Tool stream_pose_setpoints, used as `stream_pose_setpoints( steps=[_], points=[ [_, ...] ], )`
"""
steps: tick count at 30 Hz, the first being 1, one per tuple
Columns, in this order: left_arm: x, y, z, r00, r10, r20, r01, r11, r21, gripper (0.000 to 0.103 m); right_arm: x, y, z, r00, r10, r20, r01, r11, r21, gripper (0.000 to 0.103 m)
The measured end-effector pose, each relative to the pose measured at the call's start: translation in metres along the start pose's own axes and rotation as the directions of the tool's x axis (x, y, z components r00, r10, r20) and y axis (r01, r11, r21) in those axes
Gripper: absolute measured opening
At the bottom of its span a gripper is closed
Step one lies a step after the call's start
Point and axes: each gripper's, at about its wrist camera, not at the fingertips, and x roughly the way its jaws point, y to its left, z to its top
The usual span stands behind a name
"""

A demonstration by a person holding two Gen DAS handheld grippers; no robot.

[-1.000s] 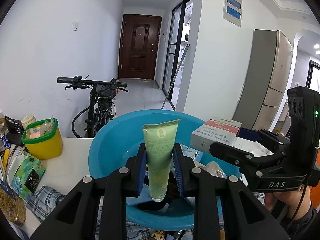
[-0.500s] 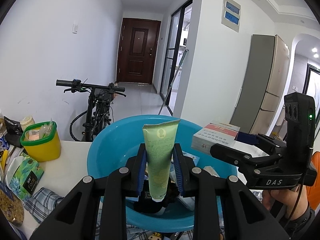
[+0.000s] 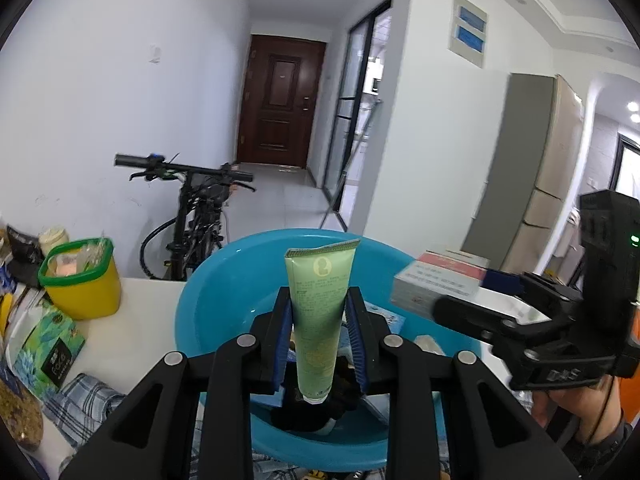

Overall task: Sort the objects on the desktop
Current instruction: 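Open the left gripper to drop the green tube into the basin, then lower the red-and-white carton into the basin and open the right gripper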

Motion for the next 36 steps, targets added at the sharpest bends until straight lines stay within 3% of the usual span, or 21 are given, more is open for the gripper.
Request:
stream_pose_setpoints(
  steps=[1,2,4,7,14,36],
  points=[
    [0.004,0.003,0.0,0.999,0.047,-0.02,-0.047,0.999,-0.008,0.086,0.0,0.0,0.0,1.0,0.0,0.0,0.0,1.0,-0.001,0.089],
    [0.004,0.004,0.0,0.994,0.104,-0.019,-0.105,0.994,-0.015,0.101,0.0,0.001,0.0,1.0,0.0,0.0,0.0,1.0,-0.001,0.089],
    [0.001,0.007,0.0,0.989,0.146,0.028,-0.146,0.989,-0.021,0.103,0.0,0.001,0.0,1.0,-0.002,-0.001,0.002,1.0,-0.001,0.089],
    [-0.002,0.013,0.004,0.992,0.119,0.05,-0.117,0.992,-0.038,0.103,-0.002,0.0,0.0,1.0,-0.001,0.001,0.001,1.0,0.002,0.089],
    [0.017,0.018,0.002,0.993,0.114,0.012,-0.114,0.993,-0.035,0.103,-0.002,-0.001,0.0,1.0,-0.004,-0.001,0.004,1.0,0.002,0.089],
    [0.006,0.015,-0.004,0.994,0.108,0.009,-0.107,0.994,-0.015,0.103,-0.001,-0.004,-0.001,1.0,-0.016,-0.003,0.016,1.0,0.006,0.089]
  ],
)
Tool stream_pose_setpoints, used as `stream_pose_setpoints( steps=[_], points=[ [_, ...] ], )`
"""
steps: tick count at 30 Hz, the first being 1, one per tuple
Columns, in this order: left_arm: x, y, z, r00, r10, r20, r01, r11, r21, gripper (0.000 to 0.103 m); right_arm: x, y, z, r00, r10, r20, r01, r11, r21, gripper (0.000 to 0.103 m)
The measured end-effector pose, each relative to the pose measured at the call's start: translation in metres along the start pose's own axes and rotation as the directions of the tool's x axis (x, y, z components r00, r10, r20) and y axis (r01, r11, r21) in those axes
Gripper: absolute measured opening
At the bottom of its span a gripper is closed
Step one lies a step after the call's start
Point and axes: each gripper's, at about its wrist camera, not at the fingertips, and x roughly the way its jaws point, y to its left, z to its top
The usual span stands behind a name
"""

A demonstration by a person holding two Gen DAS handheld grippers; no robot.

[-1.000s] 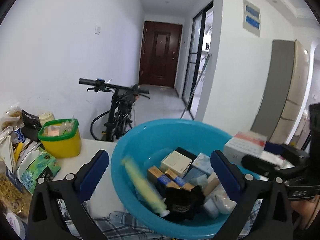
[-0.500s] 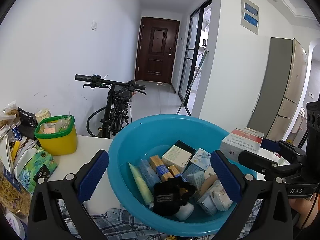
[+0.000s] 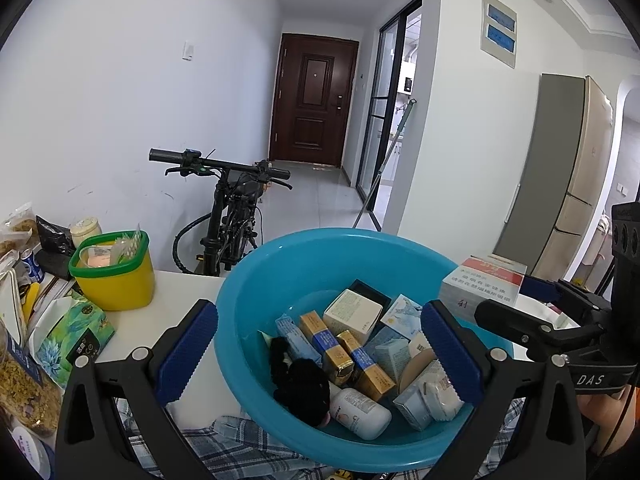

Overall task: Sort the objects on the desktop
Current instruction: 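Lower the red-and-white carton into the basin and open the right gripper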

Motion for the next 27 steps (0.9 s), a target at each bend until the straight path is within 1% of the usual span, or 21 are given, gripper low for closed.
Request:
stream_pose_setpoints(
  steps=[13,18,21,26,27],
  points=[
    [0.0004,-0.0053,-0.0009,1.0,0.001,-0.014,-0.001,1.0,0.019,0.103,0.0009,-0.0046,-0.0011,1.0,-0.012,-0.001,0.012,1.0,0.012,0.089],
    [-0.0009,-0.007,-0.0012,1.0,0.0,-0.012,0.0,1.0,0.027,0.103,0.0014,-0.0053,-0.0016,1.0,-0.018,0.005,0.018,1.0,0.014,0.089],
    [-0.0006,-0.0075,-0.0012,1.0,0.0,-0.013,0.001,1.0,0.025,0.103,0.0008,-0.0059,-0.0019,0.999,-0.037,0.02,0.036,0.999,0.018,0.089],
    [-0.0009,-0.0079,-0.0015,1.0,-0.001,-0.015,0.001,1.0,0.025,0.103,0.0001,-0.0046,-0.0018,0.999,-0.033,0.022,0.033,0.999,0.016,0.089],
    [-0.0008,-0.0077,-0.0011,1.0,-0.001,-0.014,0.001,1.0,0.025,0.103,0.0002,-0.0049,-0.0019,0.999,-0.034,0.022,0.034,0.999,0.017,0.091]
  ],
)
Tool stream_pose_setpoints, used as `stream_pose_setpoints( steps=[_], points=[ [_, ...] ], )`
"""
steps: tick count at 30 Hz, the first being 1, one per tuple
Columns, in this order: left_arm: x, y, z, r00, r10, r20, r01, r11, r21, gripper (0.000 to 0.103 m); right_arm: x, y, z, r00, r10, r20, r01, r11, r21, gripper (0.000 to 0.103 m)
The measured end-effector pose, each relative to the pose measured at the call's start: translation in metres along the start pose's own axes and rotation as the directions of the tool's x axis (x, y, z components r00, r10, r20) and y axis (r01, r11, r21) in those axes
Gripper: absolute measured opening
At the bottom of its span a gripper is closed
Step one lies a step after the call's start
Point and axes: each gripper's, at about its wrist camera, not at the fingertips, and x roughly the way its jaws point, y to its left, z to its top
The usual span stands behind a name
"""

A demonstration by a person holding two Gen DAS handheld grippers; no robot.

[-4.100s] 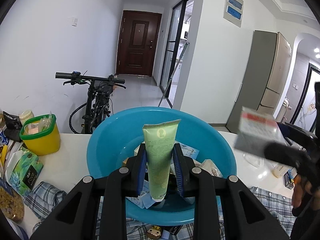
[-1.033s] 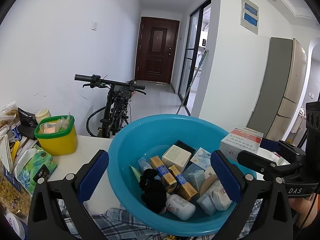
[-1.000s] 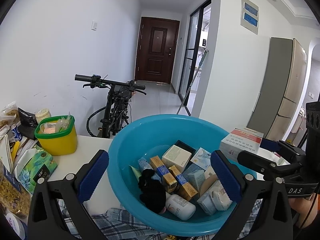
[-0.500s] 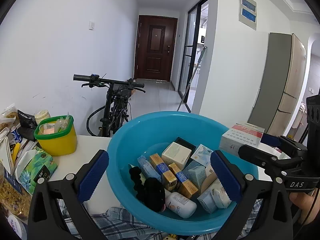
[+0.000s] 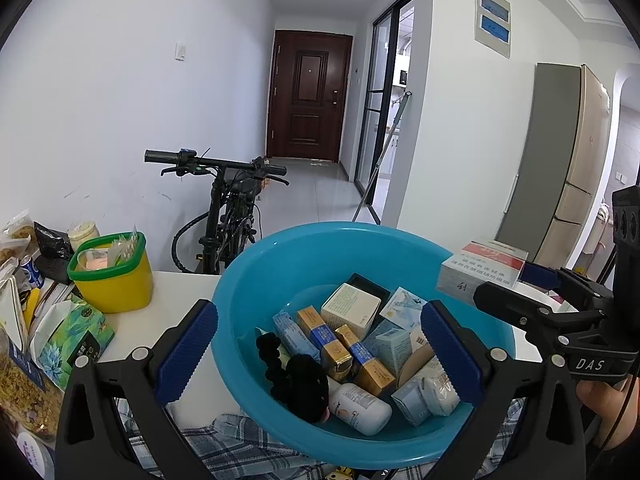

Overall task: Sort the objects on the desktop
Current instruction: 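Lower the red-and-white carton into the basin and open the right gripper, then grasp the blue lotion tube on the shirt with the left gripper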

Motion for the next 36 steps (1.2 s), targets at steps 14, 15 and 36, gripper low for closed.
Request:
stream_pose_setpoints(
  steps=[14,15,36],
  points=[
    [0.001,-0.002,-0.001,1.0,-0.003,-0.01,0.003,1.0,0.012,0.103,-0.004,0.001,0.001,1.0,-0.007,0.007,0.007,1.0,0.009,0.103],
    [0.0,-0.002,-0.002,1.0,-0.005,-0.01,0.005,1.0,0.015,0.103,-0.005,0.0,0.001,1.0,-0.007,0.006,0.006,1.0,0.011,0.103],
    [-0.037,-0.021,-0.02,0.999,0.048,-0.002,-0.046,0.981,0.189,0.103,-0.028,-0.006,0.01,0.997,0.047,0.06,-0.05,0.998,0.042,0.103]
  ],
)
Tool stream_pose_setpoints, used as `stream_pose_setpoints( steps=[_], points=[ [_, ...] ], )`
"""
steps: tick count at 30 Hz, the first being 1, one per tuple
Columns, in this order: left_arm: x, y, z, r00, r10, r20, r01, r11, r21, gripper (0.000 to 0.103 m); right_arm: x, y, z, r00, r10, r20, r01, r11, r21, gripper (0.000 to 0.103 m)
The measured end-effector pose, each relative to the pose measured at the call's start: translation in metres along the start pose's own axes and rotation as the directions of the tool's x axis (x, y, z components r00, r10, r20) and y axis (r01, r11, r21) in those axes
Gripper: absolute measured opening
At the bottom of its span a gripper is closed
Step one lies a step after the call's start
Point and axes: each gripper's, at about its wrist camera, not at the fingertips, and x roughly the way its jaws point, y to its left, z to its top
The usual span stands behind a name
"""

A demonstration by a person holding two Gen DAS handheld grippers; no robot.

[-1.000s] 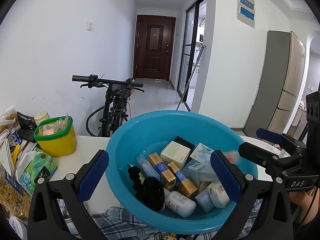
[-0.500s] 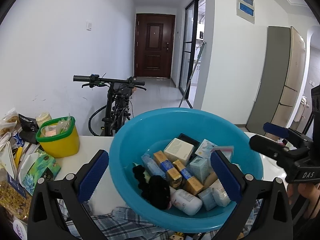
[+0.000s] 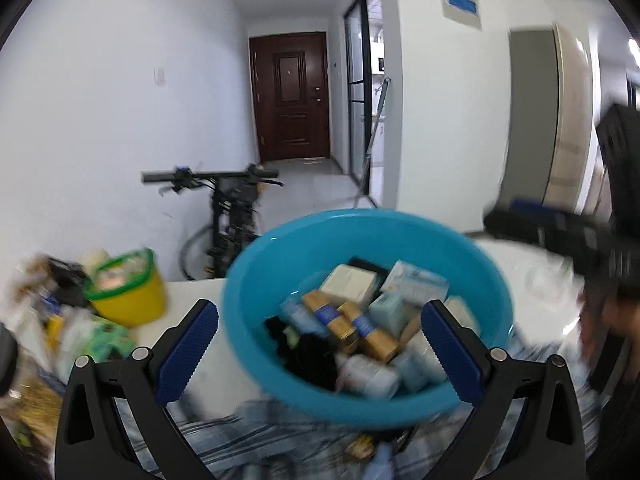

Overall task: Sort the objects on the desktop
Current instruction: 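Grasp the blue lotion tube on the shirt with the left gripper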

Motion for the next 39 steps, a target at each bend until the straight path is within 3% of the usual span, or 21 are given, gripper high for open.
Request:
stream_pose_setpoints(
  steps=[5,8,12,14,18,23,28,34,37,39],
  points=[
    [-0.032,-0.025,-0.042,0.999,-0.033,-0.03,0.037,0.988,0.15,0.103,-0.008,0.0,0.004,0.999,0.02,0.031,-0.021,1.0,0.018,0.103],
    [-0.032,-0.04,-0.071,0.993,-0.067,-0.096,0.083,0.981,0.177,0.103,-0.01,-0.001,0.004,0.999,0.027,0.036,-0.028,0.999,0.025,0.103],
    [-0.016,-0.054,-0.107,0.973,-0.112,-0.201,0.15,0.971,0.185,0.102,-0.013,-0.002,0.005,0.999,0.031,0.044,-0.032,0.999,0.03,0.103],
    [-0.006,-0.054,-0.115,0.966,-0.112,-0.233,0.155,0.973,0.171,0.094,-0.015,-0.002,0.006,0.998,0.032,0.049,-0.033,0.999,0.03,0.103],
    [0.011,-0.049,-0.122,0.955,-0.119,-0.271,0.158,0.979,0.126,0.091,-0.016,-0.003,0.006,0.998,0.033,0.05,-0.035,0.999,0.033,0.103],
    [0.028,-0.048,-0.133,0.933,-0.149,-0.329,0.191,0.977,0.1,0.058,-0.014,-0.003,0.006,0.999,0.031,0.045,-0.032,0.999,0.036,0.103],
    [0.038,-0.055,-0.144,0.919,-0.151,-0.365,0.206,0.972,0.117,0.055,-0.009,-0.002,0.005,0.999,0.029,0.03,-0.03,0.999,0.031,0.103],
    [0.04,-0.057,-0.148,0.921,-0.14,-0.364,0.197,0.973,0.124,0.045,-0.006,-0.004,0.003,0.999,0.029,0.022,-0.03,0.999,0.036,0.103],
    [0.039,-0.057,-0.148,0.925,-0.116,-0.361,0.171,0.977,0.124,0.033,-0.004,-0.005,0.003,0.999,0.031,0.014,-0.032,0.999,0.041,0.103],
    [0.039,-0.055,-0.148,0.924,-0.122,-0.363,0.174,0.978,0.114,0.032,-0.004,-0.004,0.003,1.0,0.028,0.012,-0.029,0.999,0.038,0.103]
  ],
)
